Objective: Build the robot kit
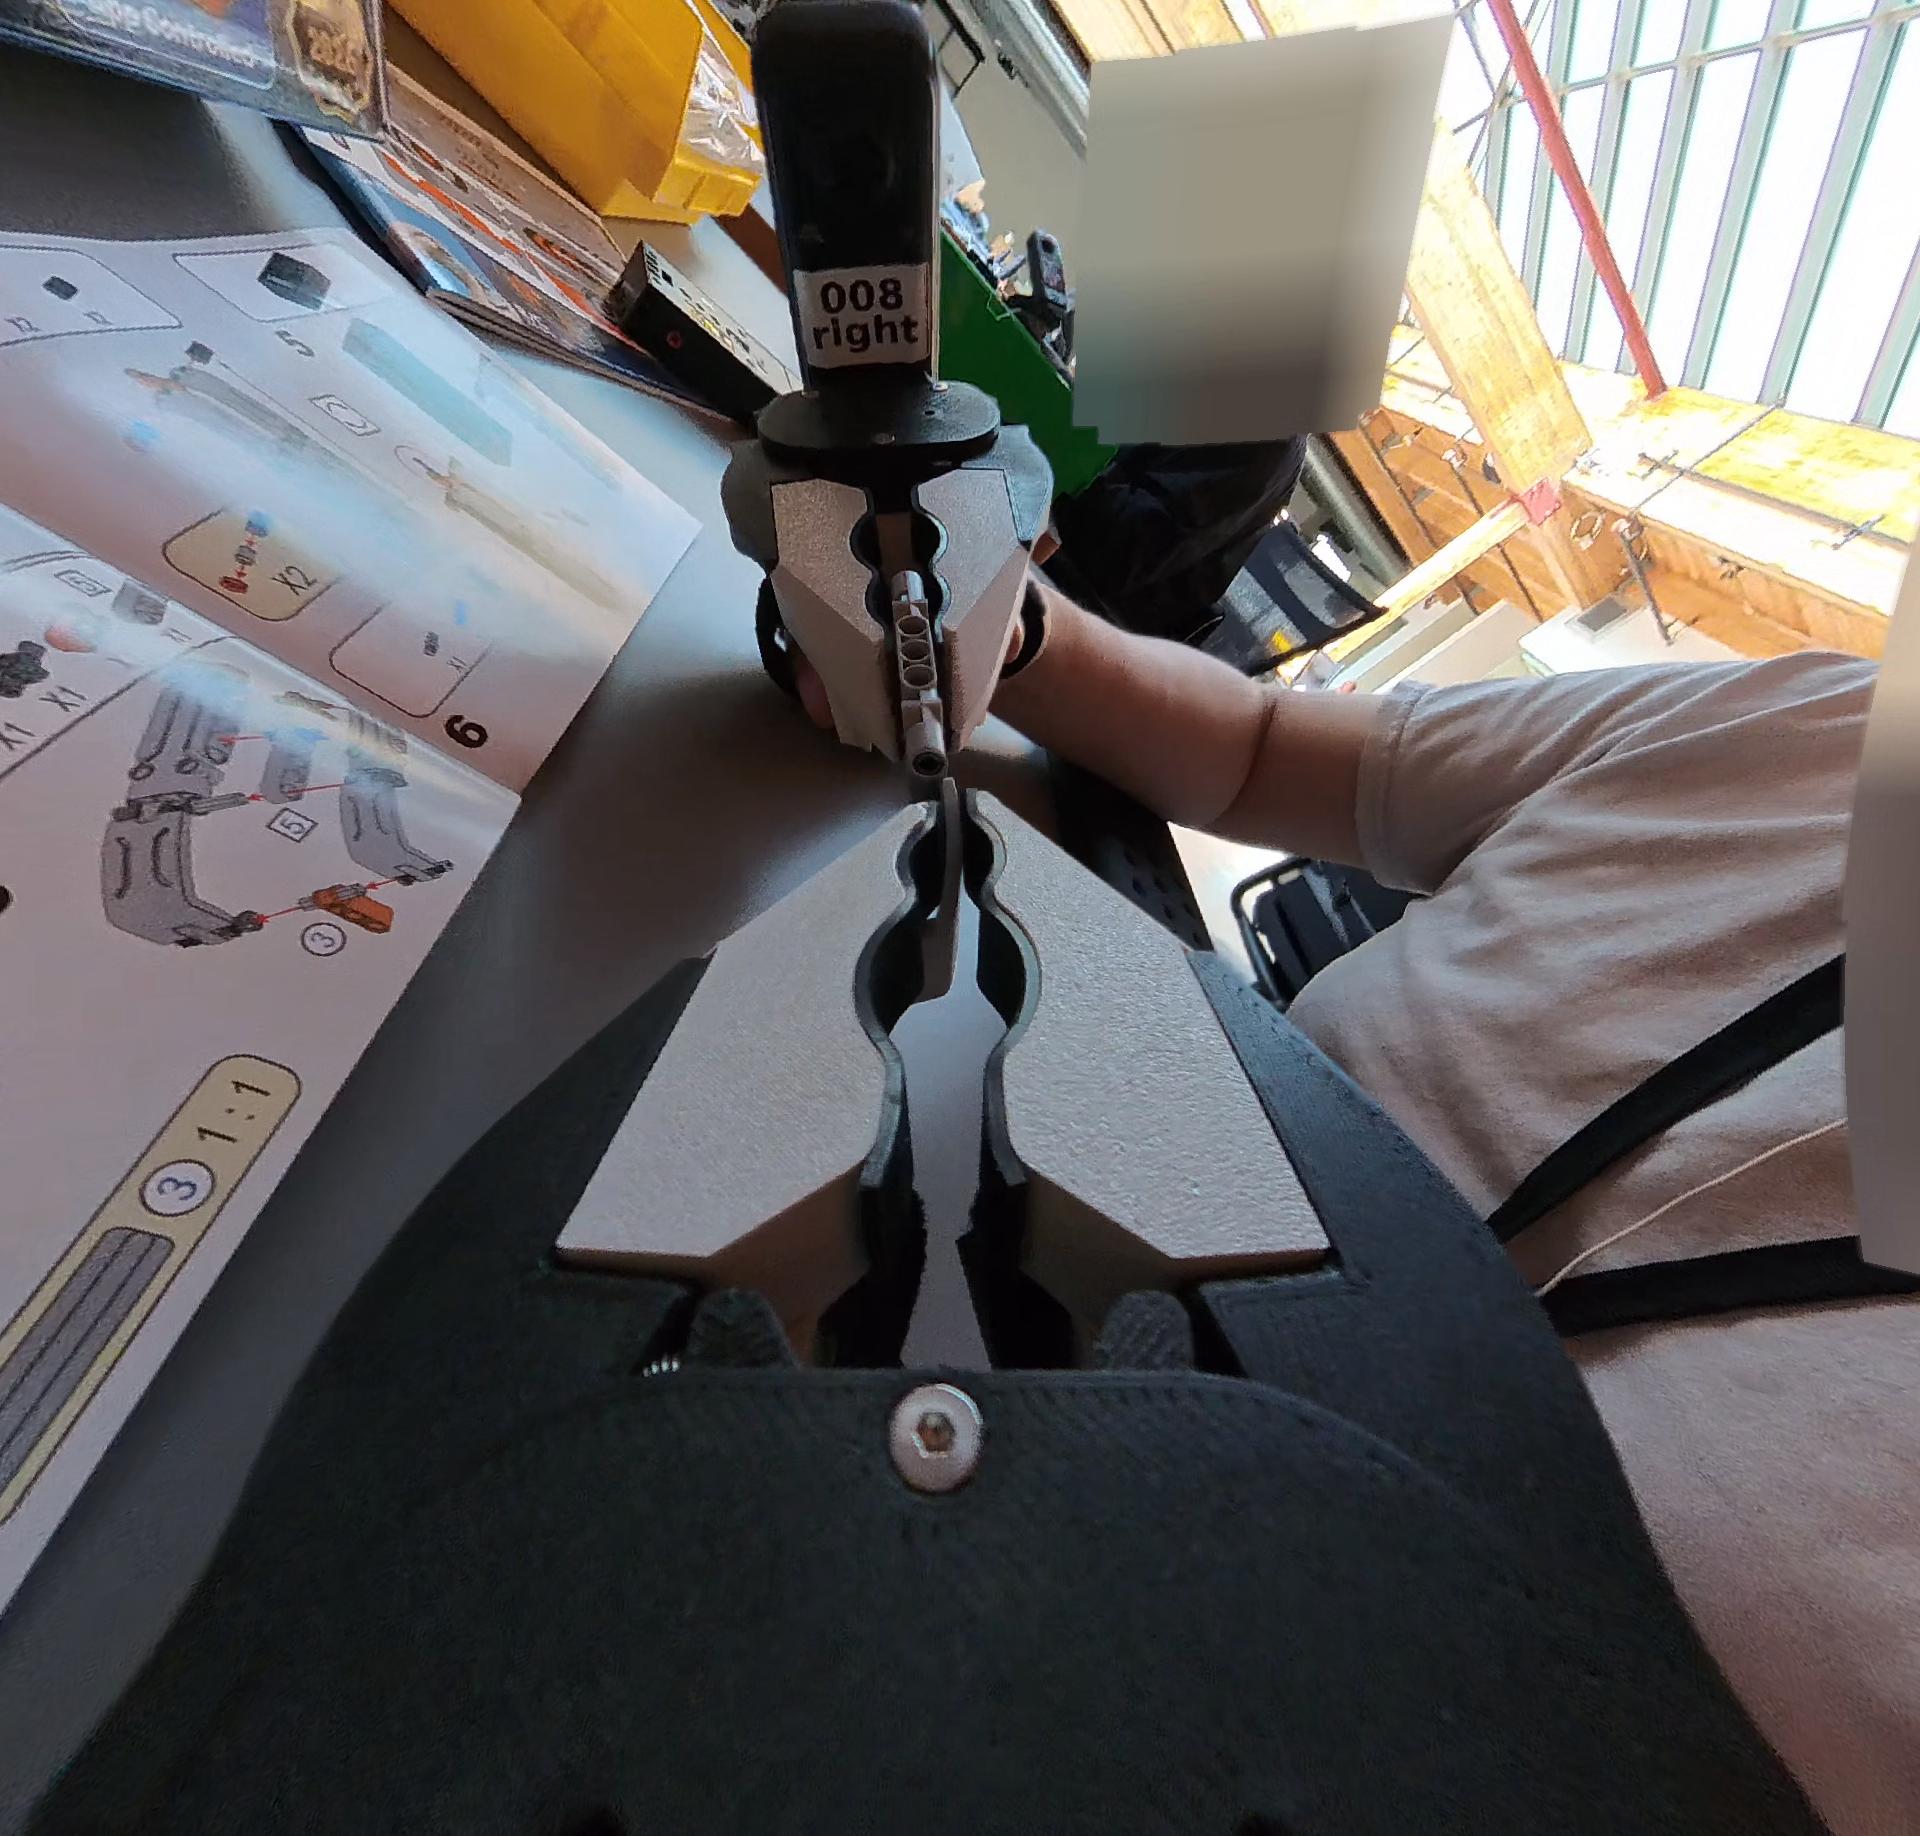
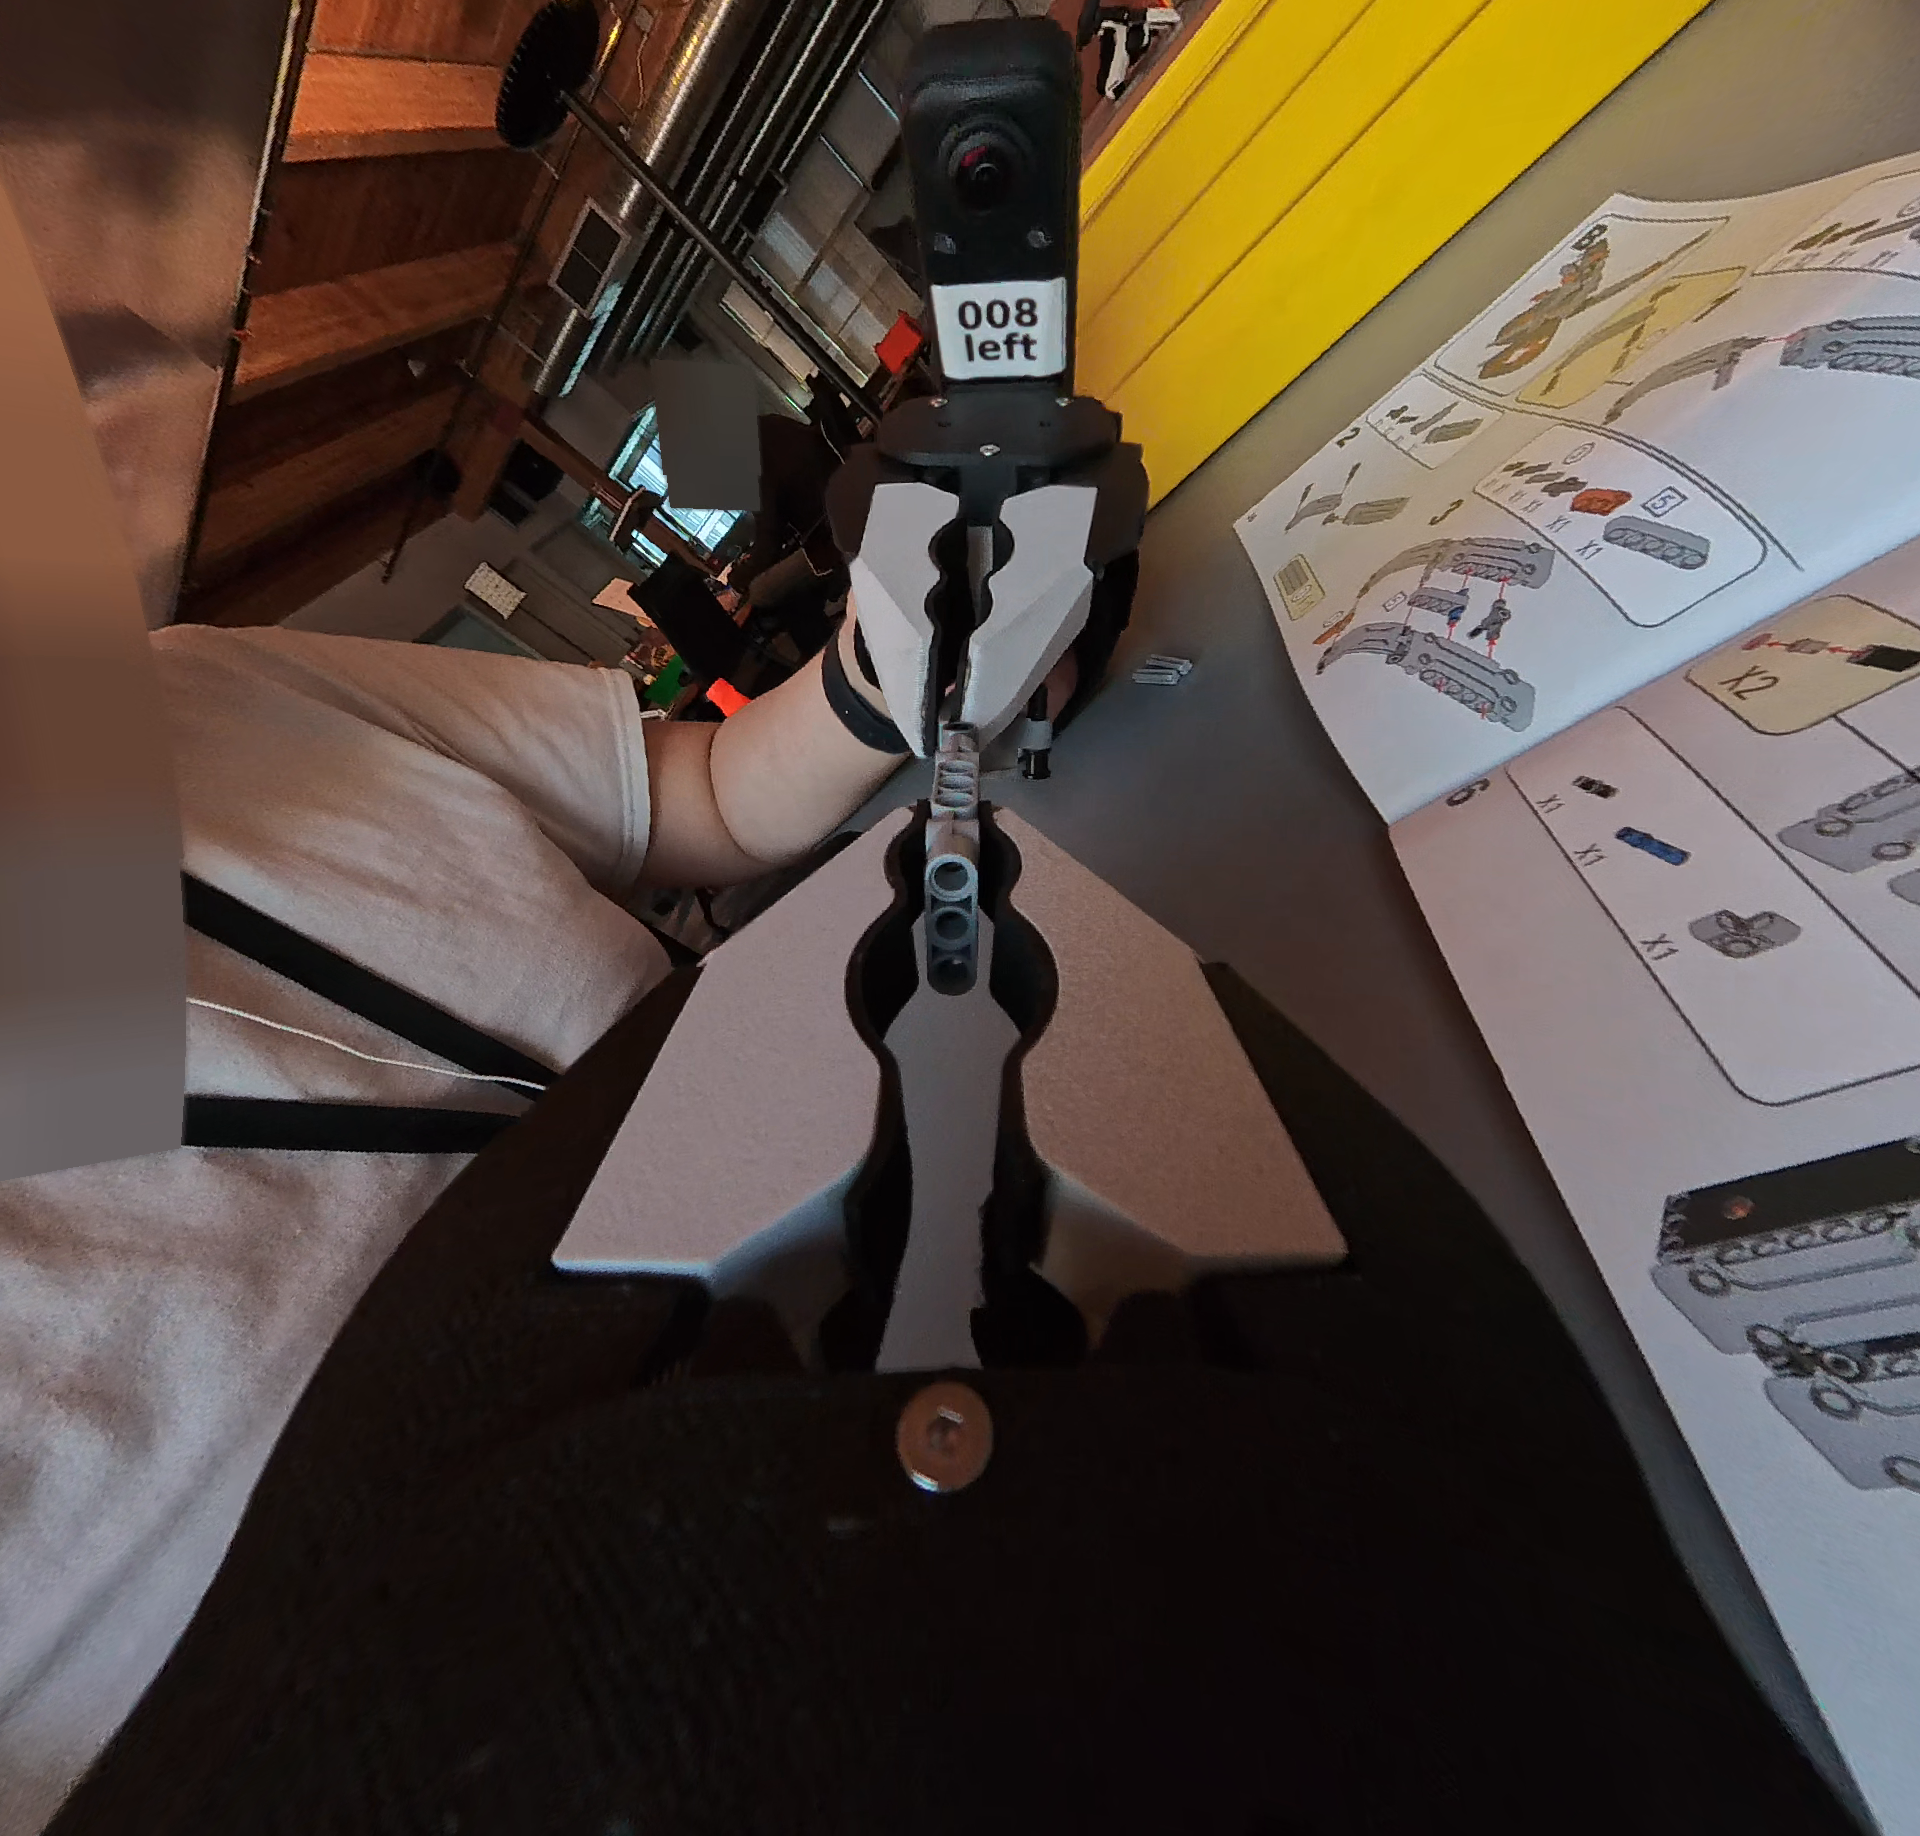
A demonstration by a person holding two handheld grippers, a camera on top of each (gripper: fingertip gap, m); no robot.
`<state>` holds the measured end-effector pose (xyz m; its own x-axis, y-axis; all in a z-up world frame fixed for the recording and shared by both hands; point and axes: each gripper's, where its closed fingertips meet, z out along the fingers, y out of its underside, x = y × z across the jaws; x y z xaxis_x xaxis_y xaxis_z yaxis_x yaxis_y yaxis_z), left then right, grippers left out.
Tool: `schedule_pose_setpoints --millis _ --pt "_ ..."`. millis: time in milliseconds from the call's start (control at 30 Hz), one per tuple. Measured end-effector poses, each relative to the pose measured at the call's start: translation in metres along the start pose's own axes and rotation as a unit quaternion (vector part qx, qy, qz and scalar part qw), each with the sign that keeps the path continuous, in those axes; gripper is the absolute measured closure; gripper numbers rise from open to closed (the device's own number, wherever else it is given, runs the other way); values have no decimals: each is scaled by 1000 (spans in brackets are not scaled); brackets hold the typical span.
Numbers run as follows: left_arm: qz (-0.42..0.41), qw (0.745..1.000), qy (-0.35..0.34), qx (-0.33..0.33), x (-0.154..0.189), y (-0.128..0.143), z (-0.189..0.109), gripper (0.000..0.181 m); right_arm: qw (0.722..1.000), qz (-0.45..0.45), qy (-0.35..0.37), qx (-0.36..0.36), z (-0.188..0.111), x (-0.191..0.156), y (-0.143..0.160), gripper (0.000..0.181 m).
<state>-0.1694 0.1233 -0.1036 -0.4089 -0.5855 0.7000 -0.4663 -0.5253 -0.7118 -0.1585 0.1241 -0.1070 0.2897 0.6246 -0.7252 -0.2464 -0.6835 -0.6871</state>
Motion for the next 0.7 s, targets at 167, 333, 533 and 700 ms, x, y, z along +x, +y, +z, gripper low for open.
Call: schedule_pose_setpoints --millis 167,333,533,700 --pt "-3 1000 -3 7 -2 -1 0 181 1000 16 -3 -6 0 1 2 176" --pt "-4 1000 -9 5 -4 1 0 181 1000 16 5 -9 0 3 3 177" --pt "-8 1000 -11 3 -5 2 1 181 1000 21 6 -14 0 4 5 177" --pt "-11 1000 -15 8 -6 1 0 181 1000 24 11 -10 0 5 3 177"
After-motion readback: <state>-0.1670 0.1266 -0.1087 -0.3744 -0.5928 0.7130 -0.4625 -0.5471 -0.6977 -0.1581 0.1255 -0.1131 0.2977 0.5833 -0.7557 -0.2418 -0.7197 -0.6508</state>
